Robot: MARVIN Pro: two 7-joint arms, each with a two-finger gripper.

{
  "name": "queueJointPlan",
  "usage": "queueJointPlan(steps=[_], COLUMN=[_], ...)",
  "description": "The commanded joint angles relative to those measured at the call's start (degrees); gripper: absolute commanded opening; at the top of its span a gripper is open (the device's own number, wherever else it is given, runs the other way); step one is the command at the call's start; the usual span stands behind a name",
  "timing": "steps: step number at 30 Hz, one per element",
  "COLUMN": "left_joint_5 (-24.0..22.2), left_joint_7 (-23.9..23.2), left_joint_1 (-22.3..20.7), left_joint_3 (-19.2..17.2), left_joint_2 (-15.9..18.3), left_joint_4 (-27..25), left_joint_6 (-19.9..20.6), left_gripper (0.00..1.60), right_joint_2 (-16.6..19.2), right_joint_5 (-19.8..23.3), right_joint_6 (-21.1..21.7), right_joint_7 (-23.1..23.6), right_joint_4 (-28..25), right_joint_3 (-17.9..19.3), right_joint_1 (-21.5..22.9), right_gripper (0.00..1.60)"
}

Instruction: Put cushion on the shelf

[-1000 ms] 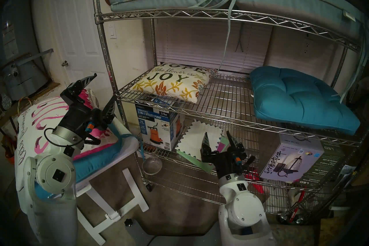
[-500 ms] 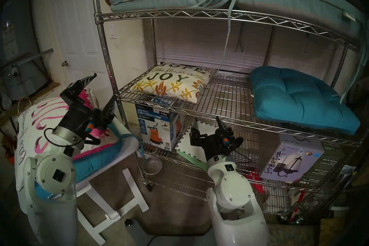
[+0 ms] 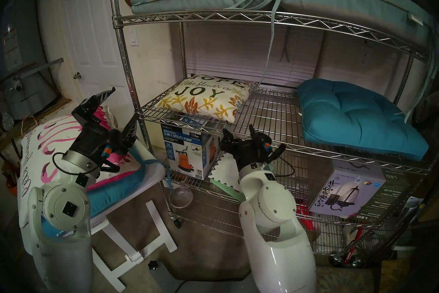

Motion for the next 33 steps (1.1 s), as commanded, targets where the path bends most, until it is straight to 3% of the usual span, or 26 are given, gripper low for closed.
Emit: queueJointPlan(steps=[1,10,24,25,33], left_joint_5=[0.02,0.12,0.26,0.27,0.37], left_joint_7=[0.13,0.06,-0.09,-0.1,-0.18], left_joint_1=[-0.16,-0.2,-0.26,-0.26,-0.3], left_joint_3=[0.12,0.1,0.03,0.02,-0.01], left_joint_2=[-0.11,-0.31,-0.65,-0.67,-0.88], left_joint_4=[-1.43,-1.43,-1.43,-1.43,-1.43], left_joint_6=[-0.03,-0.16,-0.42,-0.43,-0.59], left_gripper=[1.6,1.6,1.6,1.6,1.6], right_joint_2=[-1.37,-2.24,-4.55,-4.24,-6.07], right_joint_5=[11.55,18.74,20.59,20.68,21.0], right_joint_6=[1.57,2.48,3.12,2.85,3.0], right_joint_7=[-2.06,-3.86,-4.82,-4.51,-4.39], right_joint_4=[1.02,5.43,11.35,10.64,16.35], right_joint_3=[-1.09,-2.16,-0.67,-0.79,-1.21], right_joint_1=[6.69,11.08,19.47,18.5,23.82], right_gripper=[1.6,1.6,1.6,1.6,1.6])
